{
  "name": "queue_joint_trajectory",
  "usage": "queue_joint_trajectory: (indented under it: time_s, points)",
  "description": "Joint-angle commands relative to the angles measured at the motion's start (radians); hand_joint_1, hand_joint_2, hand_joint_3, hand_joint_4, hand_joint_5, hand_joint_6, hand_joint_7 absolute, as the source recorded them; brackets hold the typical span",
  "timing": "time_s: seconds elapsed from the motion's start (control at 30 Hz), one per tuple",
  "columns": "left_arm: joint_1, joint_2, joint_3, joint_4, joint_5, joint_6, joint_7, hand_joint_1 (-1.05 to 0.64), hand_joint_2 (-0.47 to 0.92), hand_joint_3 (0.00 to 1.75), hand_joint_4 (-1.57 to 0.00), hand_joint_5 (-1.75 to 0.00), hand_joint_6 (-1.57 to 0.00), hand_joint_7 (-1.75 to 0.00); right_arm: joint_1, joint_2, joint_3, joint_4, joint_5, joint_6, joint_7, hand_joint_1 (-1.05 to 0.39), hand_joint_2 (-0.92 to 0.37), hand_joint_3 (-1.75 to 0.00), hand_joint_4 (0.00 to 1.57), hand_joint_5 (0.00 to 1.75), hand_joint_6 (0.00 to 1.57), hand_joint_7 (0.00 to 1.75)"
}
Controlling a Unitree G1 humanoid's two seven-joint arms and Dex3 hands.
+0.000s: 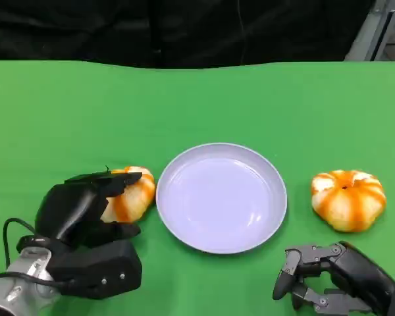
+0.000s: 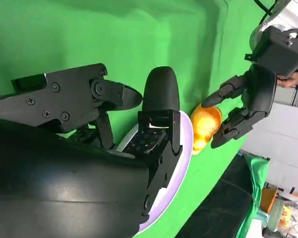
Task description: Grasp the bread from the table and place it into the plate.
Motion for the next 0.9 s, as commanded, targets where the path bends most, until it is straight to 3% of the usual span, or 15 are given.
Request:
queue_joint_trajectory:
  time_s: [0.03,0.9]
  points:
    - [-0.017,0.013,-0.002,0.022,-0.010,0.018,0.011,-0.73,0.92,0.08,-0.53,-0.01,-0.61,0.00,0.008,-0.010,-0.001,0.002,0.009,-0.008,0.000,-0.04,-0.91,-0.50,0.70,1.57,0.78,1.09]
    - [-0.071,-0.017,-0.027,0.157,-0.012,0.032,0.039,-0.50,0.84,0.00,-0.62,-0.01,-0.64,0.00,0.010,-0.009,-0.001,-0.005,0.008,-0.010,-0.002,-0.04,-0.91,-0.49,0.70,1.56,0.79,1.08]
